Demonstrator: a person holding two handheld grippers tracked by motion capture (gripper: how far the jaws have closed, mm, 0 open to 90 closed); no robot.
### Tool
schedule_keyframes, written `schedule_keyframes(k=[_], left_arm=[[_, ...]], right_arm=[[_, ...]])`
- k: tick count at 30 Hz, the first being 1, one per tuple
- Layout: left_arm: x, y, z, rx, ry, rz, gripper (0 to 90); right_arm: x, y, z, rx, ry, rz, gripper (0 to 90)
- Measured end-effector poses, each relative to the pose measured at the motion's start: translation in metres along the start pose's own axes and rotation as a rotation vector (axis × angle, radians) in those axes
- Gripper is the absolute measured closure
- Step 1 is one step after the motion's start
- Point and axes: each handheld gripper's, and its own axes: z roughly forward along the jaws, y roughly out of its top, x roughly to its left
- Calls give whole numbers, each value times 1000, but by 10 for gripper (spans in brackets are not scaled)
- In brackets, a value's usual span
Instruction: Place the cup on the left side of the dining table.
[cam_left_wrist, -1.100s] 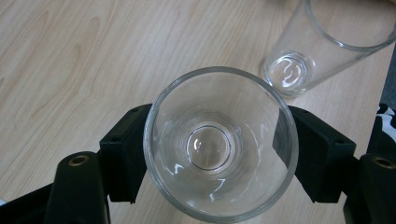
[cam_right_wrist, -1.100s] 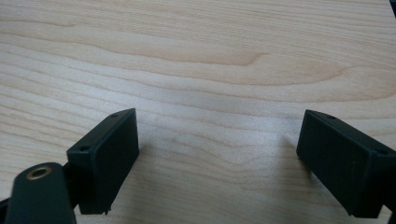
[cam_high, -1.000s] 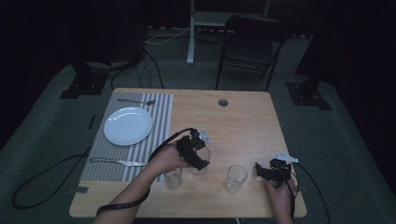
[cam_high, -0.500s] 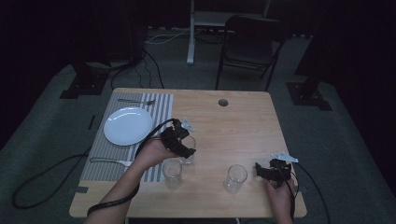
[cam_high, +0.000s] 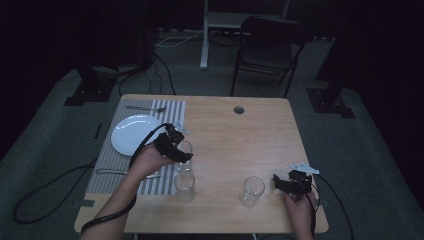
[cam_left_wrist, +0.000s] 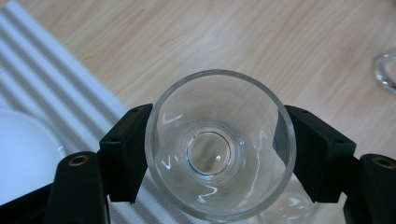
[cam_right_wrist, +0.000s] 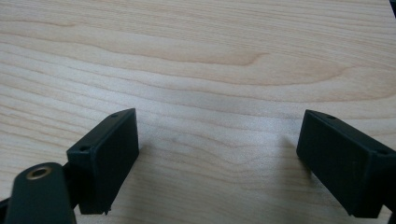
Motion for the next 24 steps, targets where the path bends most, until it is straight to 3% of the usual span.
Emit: schedule_keyframes(k=[3, 24], left_arm=[[8, -5, -3, 9, 38, -12, 291], [57, -44, -10, 2, 114, -175, 291]], right_arm=[[0, 0, 0, 0, 0, 0, 125], [0, 0, 0, 0, 0, 0, 125]])
